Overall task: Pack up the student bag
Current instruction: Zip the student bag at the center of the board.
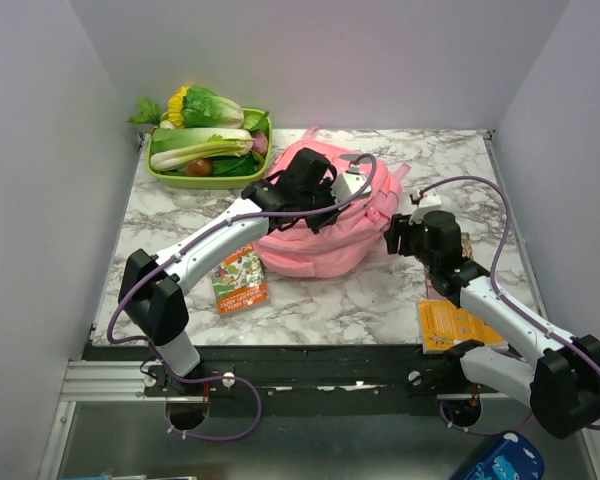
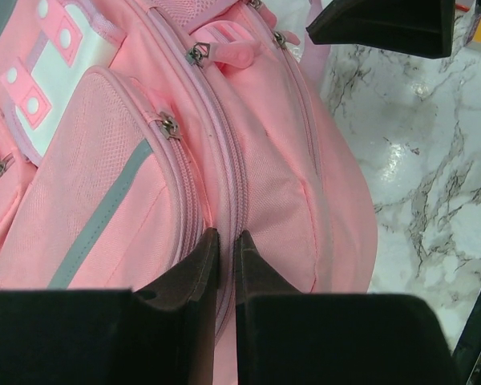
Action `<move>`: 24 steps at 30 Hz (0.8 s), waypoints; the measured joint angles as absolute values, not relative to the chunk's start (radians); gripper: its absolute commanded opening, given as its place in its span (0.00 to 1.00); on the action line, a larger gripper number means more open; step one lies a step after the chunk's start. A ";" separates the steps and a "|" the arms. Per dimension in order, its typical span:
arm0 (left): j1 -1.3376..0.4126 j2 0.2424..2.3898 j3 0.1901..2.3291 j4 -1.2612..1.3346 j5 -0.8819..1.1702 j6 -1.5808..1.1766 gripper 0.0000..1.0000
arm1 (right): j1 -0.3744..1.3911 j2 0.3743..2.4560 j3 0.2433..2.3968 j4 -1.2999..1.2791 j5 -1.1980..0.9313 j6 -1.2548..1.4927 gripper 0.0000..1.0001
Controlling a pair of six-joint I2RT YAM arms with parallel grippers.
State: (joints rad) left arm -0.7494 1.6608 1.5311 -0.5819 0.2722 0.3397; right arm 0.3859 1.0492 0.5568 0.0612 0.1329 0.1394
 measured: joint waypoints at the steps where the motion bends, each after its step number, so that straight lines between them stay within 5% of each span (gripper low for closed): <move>1: -0.748 1.660 1.529 -0.583 0.273 0.339 0.00 | 0.383 1.060 0.562 0.065 0.119 0.131 0.65; 7: -0.746 1.657 1.523 -0.586 0.273 0.339 0.00 | 0.376 1.062 0.570 0.085 0.022 0.102 0.53; 24: -0.682 1.617 1.523 -0.628 0.273 0.328 0.00 | 0.338 1.213 0.622 0.108 -0.135 0.085 0.52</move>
State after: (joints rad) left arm -0.6823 1.6173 1.5234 -0.6277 0.2733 0.3283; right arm 0.3382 1.2133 0.6220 0.1078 -0.1349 0.0853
